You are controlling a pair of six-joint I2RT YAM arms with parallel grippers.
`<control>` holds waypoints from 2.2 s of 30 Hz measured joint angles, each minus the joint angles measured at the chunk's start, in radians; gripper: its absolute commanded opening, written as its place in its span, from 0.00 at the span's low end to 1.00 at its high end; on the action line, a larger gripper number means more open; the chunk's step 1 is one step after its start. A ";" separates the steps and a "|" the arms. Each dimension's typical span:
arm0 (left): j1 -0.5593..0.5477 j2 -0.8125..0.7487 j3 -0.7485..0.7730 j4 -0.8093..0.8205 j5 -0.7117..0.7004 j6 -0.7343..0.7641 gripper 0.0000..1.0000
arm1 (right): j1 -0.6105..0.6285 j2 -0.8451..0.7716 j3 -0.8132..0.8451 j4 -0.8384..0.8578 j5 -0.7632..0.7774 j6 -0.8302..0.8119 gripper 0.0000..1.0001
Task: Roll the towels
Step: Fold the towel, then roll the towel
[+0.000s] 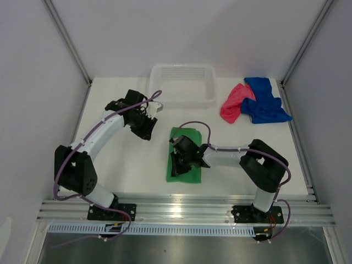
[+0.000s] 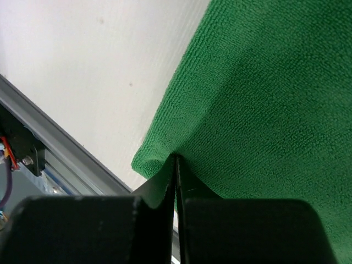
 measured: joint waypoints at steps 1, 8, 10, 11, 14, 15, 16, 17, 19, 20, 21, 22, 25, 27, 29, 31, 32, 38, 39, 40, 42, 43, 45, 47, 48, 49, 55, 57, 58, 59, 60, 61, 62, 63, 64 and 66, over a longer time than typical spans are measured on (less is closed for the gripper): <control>0.000 0.000 0.000 0.000 0.003 0.000 0.40 | 0.010 0.010 0.016 -0.017 0.011 -0.003 0.00; 0.000 0.000 -0.004 0.012 0.014 0.000 0.40 | 0.057 -0.013 0.067 -0.137 0.140 -0.052 0.00; 0.000 0.000 -0.008 0.014 0.014 0.001 0.40 | 0.073 -0.024 0.087 -0.170 0.166 -0.079 0.00; 0.000 0.000 -0.009 0.014 0.014 0.001 0.40 | 0.085 -0.030 0.099 -0.184 0.176 -0.092 0.00; 0.000 0.003 -0.009 0.015 0.014 0.001 0.40 | 0.111 -0.048 0.112 -0.191 0.187 -0.107 0.00; 0.000 0.004 -0.009 0.015 0.015 0.001 0.40 | 0.118 -0.053 0.111 -0.192 0.190 -0.106 0.00; 0.001 0.005 -0.009 0.015 0.015 0.001 0.40 | 0.124 -0.058 0.108 -0.190 0.195 -0.106 0.00; 0.001 0.005 -0.009 0.015 0.014 0.001 0.40 | 0.126 -0.060 0.103 -0.186 0.198 -0.105 0.00; 0.001 0.005 -0.009 0.015 0.015 0.002 0.40 | 0.127 -0.060 0.079 -0.172 0.204 -0.098 0.00; 0.001 0.005 -0.009 0.015 0.014 0.002 0.40 | 0.127 -0.056 0.064 -0.169 0.204 -0.095 0.00; 0.001 0.006 -0.009 0.015 0.014 0.004 0.41 | 0.126 -0.049 0.053 -0.169 0.205 -0.090 0.00; 0.001 0.006 -0.009 0.014 0.014 0.006 0.40 | 0.124 -0.037 0.047 -0.166 0.205 -0.084 0.00; 0.002 0.007 -0.009 0.014 0.014 0.010 0.41 | 0.122 -0.026 0.047 -0.149 0.201 -0.079 0.00; 0.002 0.007 -0.009 0.012 0.014 0.013 0.41 | 0.122 -0.027 0.047 -0.147 0.197 -0.081 0.00; 0.002 0.007 -0.009 0.008 0.014 0.020 0.41 | 0.122 -0.029 0.049 -0.148 0.194 -0.090 0.02; 0.002 0.005 -0.009 0.000 0.021 0.029 0.42 | 0.122 -0.045 0.053 -0.155 0.190 -0.112 0.07; 0.002 0.004 -0.009 -0.006 0.025 0.034 0.43 | 0.122 -0.057 0.058 -0.164 0.189 -0.124 0.09; -0.028 -0.065 -0.009 -0.041 0.070 0.081 0.49 | 0.099 -0.319 0.101 -0.207 0.184 -0.235 0.29; -0.052 -0.090 -0.012 -0.038 0.070 0.092 0.50 | 0.084 -0.389 0.101 -0.209 0.182 -0.253 0.30; -0.089 -0.117 -0.021 -0.032 0.067 0.107 0.51 | 0.058 -0.468 0.097 -0.213 0.179 -0.272 0.31; -0.182 -0.179 -0.059 -0.002 0.058 0.138 0.53 | -0.012 -0.615 0.067 -0.209 0.175 -0.309 0.32; -0.260 -0.223 -0.106 0.042 0.044 0.168 0.53 | -0.055 -0.688 0.039 -0.216 0.175 -0.325 0.32; -0.404 -0.291 -0.214 0.127 -0.008 0.220 0.56 | -0.150 -0.813 -0.026 -0.238 0.185 -0.360 0.36; -0.555 -0.340 -0.356 0.233 -0.048 0.285 0.58 | -0.200 -0.898 -0.095 -0.253 0.180 -0.391 0.41; -0.600 -0.346 -0.406 0.259 -0.059 0.311 0.58 | -0.242 -0.935 -0.132 -0.254 0.174 -0.407 0.42; -0.638 -0.342 -0.456 0.286 -0.069 0.340 0.58 | -0.259 -0.967 -0.166 -0.252 0.168 -0.422 0.43; -0.669 -0.208 -0.550 0.448 -0.124 0.470 0.61 | -0.301 -1.001 -0.265 -0.242 0.129 -0.486 0.44; -0.671 -0.180 -0.576 0.509 -0.134 0.504 0.61 | -0.305 -0.978 -0.265 -0.241 0.128 -0.496 0.44; -0.674 -0.172 -0.595 0.535 -0.138 0.520 0.61 | -0.306 -0.963 -0.265 -0.243 0.127 -0.499 0.44; -0.675 -0.168 -0.608 0.548 -0.140 0.530 0.61 | -0.309 -0.948 -0.265 -0.245 0.126 -0.502 0.44; -0.676 -0.165 -0.623 0.562 -0.141 0.543 0.61 | -0.309 -0.933 -0.265 -0.246 0.124 -0.505 0.45; -0.676 -0.165 -0.633 0.570 -0.139 0.553 0.61 | -0.311 -0.921 -0.265 -0.249 0.121 -0.508 0.45; -0.676 -0.165 -0.634 0.572 -0.136 0.560 0.61 | -0.311 -0.911 -0.265 -0.252 0.119 -0.513 0.45; -0.676 -0.165 -0.634 0.578 -0.133 0.565 0.61 | -0.312 -0.905 -0.265 -0.254 0.117 -0.516 0.45; -0.677 -0.165 -0.634 0.579 -0.129 0.570 0.61 | -0.315 -0.902 -0.266 -0.255 0.114 -0.523 0.45; -0.681 -0.167 -0.634 0.577 -0.124 0.583 0.61 | -0.321 -0.902 -0.266 -0.257 0.104 -0.537 0.46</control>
